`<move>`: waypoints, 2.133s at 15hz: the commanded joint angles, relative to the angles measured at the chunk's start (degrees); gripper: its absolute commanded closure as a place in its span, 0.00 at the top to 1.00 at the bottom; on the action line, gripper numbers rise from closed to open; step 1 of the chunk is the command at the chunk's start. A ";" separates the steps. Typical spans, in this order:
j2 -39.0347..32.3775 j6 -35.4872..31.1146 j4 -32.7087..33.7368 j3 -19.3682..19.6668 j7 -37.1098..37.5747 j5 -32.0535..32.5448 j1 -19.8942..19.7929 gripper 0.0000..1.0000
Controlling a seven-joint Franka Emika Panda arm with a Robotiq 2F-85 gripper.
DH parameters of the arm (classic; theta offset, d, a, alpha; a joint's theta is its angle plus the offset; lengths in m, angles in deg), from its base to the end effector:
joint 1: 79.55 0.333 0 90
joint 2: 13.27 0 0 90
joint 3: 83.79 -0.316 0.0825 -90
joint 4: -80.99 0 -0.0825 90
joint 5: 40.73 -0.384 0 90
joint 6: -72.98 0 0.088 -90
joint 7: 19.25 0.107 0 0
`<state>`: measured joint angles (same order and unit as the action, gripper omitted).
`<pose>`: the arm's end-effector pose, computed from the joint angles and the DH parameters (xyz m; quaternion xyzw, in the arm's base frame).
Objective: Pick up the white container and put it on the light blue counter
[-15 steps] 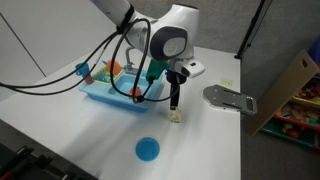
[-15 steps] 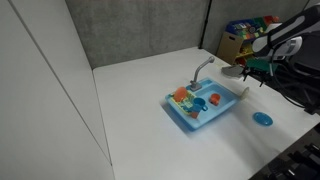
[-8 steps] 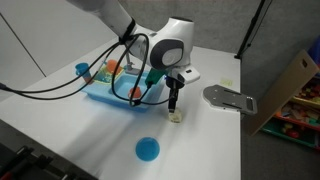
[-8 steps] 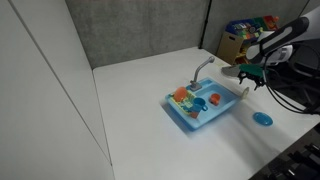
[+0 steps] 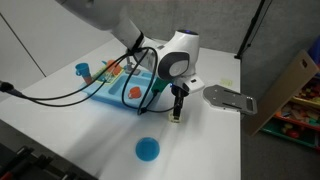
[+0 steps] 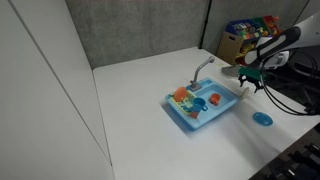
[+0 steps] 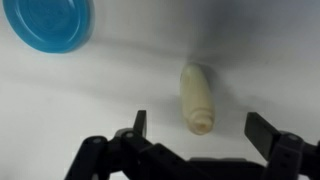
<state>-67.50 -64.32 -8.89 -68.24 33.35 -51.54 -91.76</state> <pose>0.6098 -0.2963 0.0891 0.7477 -0.6609 -0.0274 0.0584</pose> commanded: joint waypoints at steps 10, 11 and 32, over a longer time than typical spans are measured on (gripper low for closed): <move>-4.97 0.96 5.38 -0.24 -0.53 -0.55 -1.05 0.09; -4.42 1.07 5.02 -0.37 -0.97 -0.56 -1.18 0.09; 18.00 -5.84 -20.14 0.54 -21.54 12.92 10.13 0.10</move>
<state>-54.40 -67.87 -23.09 -68.09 15.94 -40.82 -82.90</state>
